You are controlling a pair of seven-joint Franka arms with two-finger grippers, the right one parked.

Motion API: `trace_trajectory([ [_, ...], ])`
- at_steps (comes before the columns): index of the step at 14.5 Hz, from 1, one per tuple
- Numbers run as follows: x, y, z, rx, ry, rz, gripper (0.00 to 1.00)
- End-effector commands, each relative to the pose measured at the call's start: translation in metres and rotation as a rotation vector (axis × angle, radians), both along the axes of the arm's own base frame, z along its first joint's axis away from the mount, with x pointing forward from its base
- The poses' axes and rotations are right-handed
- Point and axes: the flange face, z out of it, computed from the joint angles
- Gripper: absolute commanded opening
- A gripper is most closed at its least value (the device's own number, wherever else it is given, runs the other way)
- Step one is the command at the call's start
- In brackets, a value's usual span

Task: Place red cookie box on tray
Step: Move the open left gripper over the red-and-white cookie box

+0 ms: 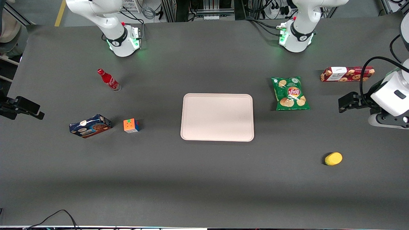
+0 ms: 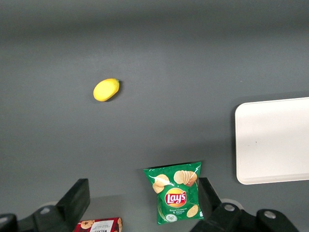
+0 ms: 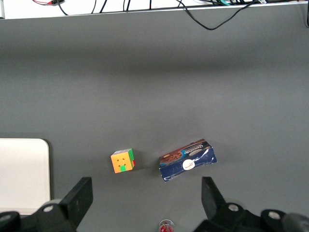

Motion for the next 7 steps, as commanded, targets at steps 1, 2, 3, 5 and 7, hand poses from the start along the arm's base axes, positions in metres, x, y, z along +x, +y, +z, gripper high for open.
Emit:
trace_trajectory([
  [1,-0.001,0.001,0.001,-0.008,-0.009,-0.004,1.00],
  [2,0.002,0.001,-0.002,-0.010,-0.005,-0.004,1.00],
  [3,0.005,0.001,-0.006,-0.010,-0.007,-0.006,1.00],
  [5,0.006,0.000,-0.015,-0.005,0.021,-0.009,1.00],
  [7,-0.003,0.000,-0.029,0.003,0.114,-0.017,1.00],
])
